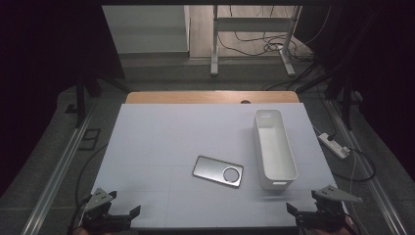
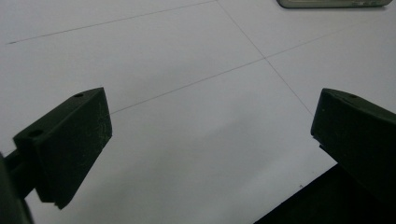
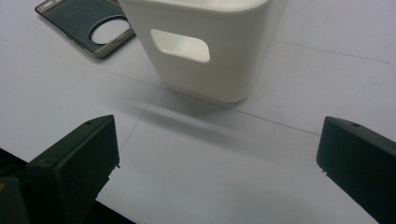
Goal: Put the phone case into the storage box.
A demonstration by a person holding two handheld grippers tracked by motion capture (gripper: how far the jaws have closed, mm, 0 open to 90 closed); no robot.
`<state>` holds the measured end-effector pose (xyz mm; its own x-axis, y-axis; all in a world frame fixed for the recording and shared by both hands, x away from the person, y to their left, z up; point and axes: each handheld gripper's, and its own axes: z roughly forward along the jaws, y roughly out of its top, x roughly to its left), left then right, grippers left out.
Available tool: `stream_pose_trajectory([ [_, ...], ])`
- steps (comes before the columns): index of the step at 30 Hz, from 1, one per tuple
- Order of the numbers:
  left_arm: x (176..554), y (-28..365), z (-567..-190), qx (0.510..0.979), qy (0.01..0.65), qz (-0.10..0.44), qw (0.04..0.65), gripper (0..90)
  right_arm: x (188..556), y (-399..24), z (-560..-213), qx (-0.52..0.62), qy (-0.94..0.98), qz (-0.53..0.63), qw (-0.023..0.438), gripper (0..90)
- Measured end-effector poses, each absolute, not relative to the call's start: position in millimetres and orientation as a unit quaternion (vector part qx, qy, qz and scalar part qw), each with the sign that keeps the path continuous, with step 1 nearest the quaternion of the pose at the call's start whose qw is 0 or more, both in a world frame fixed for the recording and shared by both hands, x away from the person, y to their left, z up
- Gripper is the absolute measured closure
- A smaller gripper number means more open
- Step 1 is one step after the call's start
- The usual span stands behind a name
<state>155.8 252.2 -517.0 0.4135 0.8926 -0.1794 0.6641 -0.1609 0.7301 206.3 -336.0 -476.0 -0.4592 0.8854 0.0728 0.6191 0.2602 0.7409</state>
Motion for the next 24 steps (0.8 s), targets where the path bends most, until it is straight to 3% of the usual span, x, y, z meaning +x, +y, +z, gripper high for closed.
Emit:
stream_pose_trajectory([
  [24,162.1,244.7,-515.5,0.758,0.516,0.144,0.373,0.0,205.2,-336.9,-475.9,0.486,0.771,0.368,0.186,0.0],
])
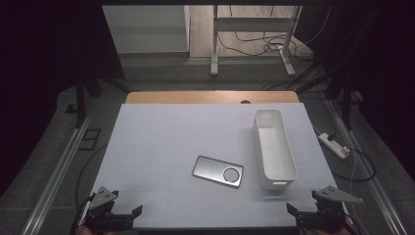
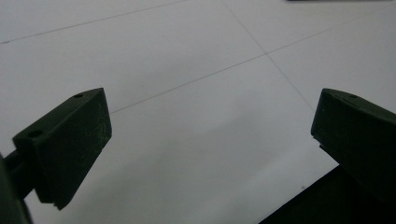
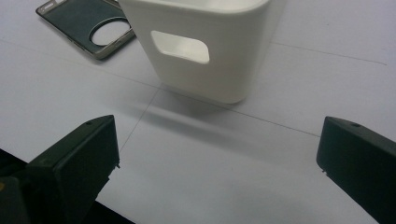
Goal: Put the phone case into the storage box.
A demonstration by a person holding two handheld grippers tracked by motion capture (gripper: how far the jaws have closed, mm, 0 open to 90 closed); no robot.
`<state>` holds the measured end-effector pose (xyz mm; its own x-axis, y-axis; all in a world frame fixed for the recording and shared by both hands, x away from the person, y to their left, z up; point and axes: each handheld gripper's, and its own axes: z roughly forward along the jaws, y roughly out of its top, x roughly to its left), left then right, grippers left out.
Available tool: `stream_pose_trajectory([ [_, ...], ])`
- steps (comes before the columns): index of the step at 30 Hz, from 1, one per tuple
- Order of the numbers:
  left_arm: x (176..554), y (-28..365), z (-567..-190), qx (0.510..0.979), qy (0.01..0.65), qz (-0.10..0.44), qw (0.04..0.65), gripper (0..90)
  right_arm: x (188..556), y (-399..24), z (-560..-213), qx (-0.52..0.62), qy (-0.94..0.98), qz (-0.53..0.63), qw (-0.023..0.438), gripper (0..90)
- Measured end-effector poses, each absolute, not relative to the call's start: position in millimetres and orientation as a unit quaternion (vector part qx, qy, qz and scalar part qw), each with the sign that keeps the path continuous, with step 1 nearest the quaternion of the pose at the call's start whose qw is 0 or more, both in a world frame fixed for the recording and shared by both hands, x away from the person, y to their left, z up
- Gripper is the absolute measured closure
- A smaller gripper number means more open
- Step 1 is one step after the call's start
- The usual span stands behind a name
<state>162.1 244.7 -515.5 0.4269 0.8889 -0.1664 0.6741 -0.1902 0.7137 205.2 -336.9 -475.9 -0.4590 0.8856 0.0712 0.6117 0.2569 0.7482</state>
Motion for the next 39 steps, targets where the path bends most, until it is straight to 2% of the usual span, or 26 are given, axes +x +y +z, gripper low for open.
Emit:
stream_pose_trajectory([
  [21,196,225,-504,0.789,0.478,0.131,0.362,0.0,206,-336,-476,0.486,0.772,0.365,0.185,0.0],
  [39,231,192,-496,0.824,0.434,0.124,0.343,0.0,207,-336,-476,0.488,0.770,0.367,0.184,0.0],
])
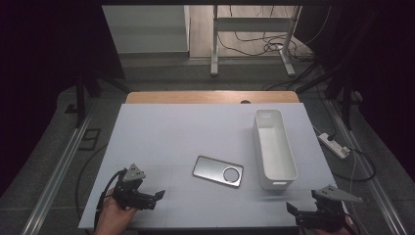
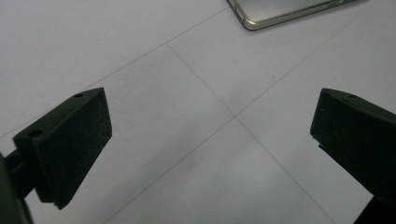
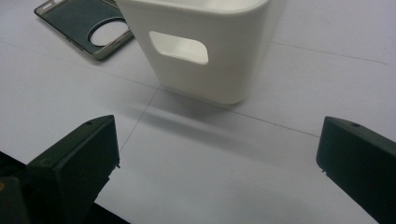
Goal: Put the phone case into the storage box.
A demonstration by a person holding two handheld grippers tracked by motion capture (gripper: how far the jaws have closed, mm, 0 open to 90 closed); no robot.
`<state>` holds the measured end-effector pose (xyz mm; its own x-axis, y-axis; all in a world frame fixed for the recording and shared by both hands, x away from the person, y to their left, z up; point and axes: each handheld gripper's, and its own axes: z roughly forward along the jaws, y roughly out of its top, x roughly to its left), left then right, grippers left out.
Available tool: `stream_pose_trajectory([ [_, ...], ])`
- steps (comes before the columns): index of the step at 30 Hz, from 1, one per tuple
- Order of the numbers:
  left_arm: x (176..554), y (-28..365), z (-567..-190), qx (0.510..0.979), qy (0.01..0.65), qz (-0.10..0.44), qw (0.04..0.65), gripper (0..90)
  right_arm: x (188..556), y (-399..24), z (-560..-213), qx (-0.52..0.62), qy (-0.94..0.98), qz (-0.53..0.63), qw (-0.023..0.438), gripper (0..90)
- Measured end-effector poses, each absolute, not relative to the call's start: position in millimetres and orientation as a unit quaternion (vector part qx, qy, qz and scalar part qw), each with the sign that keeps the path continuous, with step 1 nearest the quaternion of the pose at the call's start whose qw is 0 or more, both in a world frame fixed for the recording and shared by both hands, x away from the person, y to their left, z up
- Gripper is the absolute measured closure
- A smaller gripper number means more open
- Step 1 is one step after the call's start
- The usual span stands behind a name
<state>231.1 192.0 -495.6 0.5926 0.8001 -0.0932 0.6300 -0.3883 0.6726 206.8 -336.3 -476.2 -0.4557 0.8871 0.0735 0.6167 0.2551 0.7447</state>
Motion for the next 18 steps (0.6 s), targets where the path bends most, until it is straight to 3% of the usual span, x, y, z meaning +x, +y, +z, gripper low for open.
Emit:
stream_pose_trajectory([
  [18,272,161,-493,0.842,0.410,0.098,0.337,0.2,207,-336,-476,0.487,0.771,0.366,0.183,0.0],
])
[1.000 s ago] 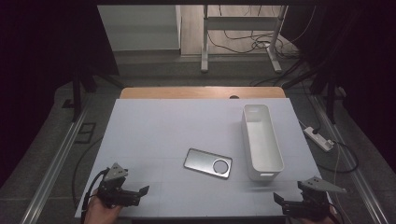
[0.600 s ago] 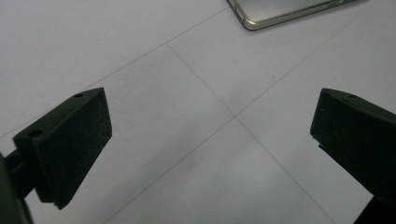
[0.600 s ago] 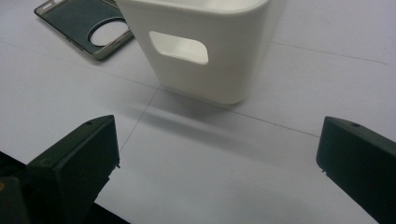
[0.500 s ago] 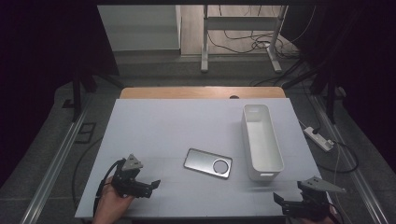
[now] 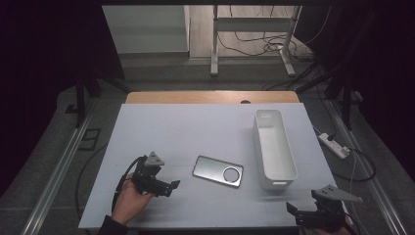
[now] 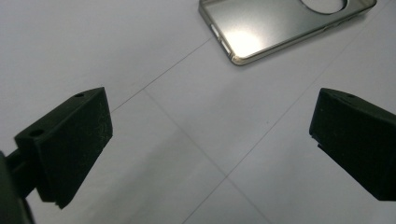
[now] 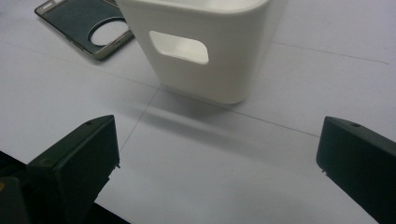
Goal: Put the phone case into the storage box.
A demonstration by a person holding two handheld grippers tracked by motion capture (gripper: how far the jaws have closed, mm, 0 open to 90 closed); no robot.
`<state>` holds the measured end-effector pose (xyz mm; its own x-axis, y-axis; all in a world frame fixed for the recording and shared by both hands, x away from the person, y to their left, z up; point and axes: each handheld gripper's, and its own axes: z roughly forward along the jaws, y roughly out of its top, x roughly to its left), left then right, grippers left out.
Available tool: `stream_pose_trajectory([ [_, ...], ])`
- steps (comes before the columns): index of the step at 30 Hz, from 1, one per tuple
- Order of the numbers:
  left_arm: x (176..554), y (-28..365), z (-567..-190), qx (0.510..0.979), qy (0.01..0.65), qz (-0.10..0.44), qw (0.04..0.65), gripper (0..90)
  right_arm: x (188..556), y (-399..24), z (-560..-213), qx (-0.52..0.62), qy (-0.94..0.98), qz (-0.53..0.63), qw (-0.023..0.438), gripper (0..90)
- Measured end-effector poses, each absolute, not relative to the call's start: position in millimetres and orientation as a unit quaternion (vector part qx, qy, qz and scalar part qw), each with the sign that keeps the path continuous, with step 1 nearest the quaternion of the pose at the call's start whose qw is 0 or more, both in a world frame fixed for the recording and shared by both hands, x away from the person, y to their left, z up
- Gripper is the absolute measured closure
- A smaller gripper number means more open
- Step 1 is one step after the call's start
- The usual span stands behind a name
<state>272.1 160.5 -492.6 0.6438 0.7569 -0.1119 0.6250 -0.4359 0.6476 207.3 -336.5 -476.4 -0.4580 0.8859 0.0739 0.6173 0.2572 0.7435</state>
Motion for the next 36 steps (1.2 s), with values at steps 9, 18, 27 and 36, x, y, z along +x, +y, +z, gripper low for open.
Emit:
stream_pose_trajectory([
  [9,288,143,-490,0.853,0.390,0.090,0.335,0.6,207,-337,-476,0.487,0.772,0.366,0.182,0.0],
  [18,308,119,-493,0.860,0.383,0.066,0.331,0.0,208,-337,-477,0.487,0.772,0.366,0.181,0.0],
  [27,321,99,-492,0.877,0.358,0.085,0.308,1.1,208,-337,-477,0.487,0.773,0.366,0.180,0.0],
  [36,332,78,-495,0.893,0.330,0.091,0.292,16.4,208,-337,-477,0.485,0.774,0.366,0.179,0.1],
])
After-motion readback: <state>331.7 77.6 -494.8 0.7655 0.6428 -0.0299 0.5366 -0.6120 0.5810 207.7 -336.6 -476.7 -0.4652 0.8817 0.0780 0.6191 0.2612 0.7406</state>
